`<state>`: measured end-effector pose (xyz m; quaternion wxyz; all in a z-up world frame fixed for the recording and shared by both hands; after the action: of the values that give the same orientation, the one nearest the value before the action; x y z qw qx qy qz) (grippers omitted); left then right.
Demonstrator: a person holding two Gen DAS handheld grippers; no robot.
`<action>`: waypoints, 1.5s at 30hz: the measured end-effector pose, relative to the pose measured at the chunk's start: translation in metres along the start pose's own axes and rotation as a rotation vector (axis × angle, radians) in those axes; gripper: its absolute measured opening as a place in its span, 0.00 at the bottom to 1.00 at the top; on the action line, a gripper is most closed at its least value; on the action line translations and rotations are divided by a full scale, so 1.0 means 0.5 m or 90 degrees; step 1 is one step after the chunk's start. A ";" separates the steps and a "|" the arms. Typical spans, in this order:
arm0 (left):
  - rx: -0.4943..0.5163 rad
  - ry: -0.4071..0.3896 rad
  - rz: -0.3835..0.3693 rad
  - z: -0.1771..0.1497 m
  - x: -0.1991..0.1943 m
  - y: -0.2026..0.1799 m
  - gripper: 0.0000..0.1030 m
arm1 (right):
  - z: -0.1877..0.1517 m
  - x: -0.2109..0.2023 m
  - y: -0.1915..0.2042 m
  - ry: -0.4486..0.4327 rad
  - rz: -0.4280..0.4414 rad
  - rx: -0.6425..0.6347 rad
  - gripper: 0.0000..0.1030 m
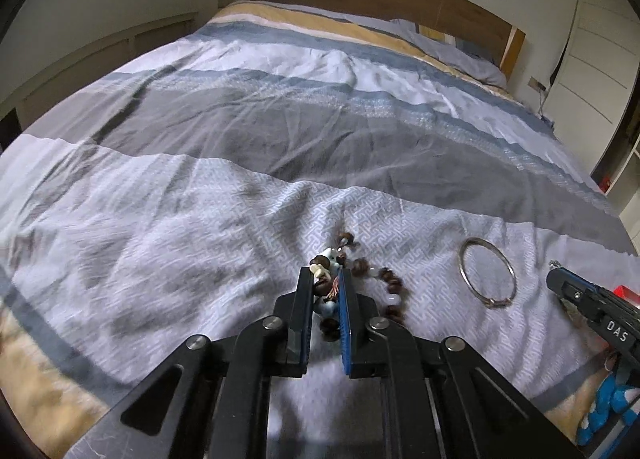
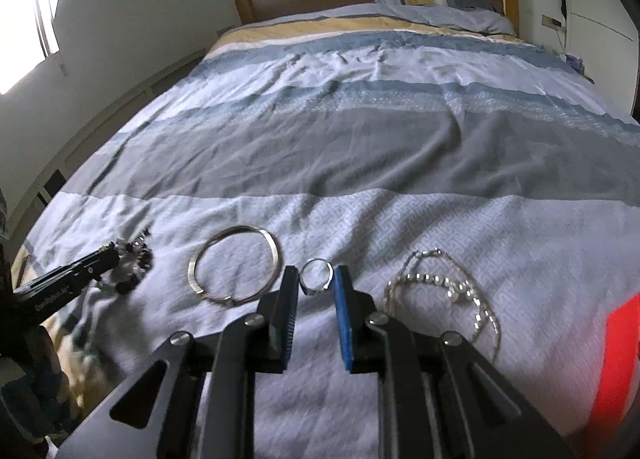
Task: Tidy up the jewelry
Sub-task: 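Grasp the beaded bracelet with the left tool while the right tool grasps the silver ring, then carry the beaded bracelet and silver ring with both tools into the red box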
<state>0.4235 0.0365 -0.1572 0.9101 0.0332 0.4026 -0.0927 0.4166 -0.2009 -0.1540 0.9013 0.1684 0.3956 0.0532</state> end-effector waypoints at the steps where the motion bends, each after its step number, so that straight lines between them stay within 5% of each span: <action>1: 0.000 0.000 0.001 -0.002 -0.012 0.000 0.11 | -0.004 -0.014 0.004 -0.001 0.005 0.002 0.16; 10: 0.025 -0.008 0.017 -0.021 -0.154 -0.024 0.11 | -0.081 -0.167 0.031 0.002 0.041 0.003 0.16; 18: 0.058 -0.027 0.001 -0.028 -0.282 -0.121 0.11 | -0.142 -0.314 -0.002 -0.013 0.041 0.006 0.16; 33: 0.193 -0.039 -0.185 -0.006 -0.336 -0.607 0.11 | -0.144 -0.535 -0.370 -0.074 -0.096 0.085 0.16; 45: 0.266 0.012 -0.286 -0.015 -0.214 -0.930 0.11 | -0.059 -0.472 -0.555 -0.044 -0.140 0.075 0.16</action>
<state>0.2570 -0.4033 -0.0767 0.8365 0.1308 0.3806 -0.3718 0.2238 -0.5074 -0.1041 0.9032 0.1784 0.3830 -0.0751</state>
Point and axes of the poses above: each gripper's, at about its wrist camera, not at the fingertips, and x roughly the way its jaws point, y to its left, z to its top, the point moved 9 cm from there along x, roughly the way its jaws point, and after that the axes turned 11 degrees about x, right-handed, at the moved point
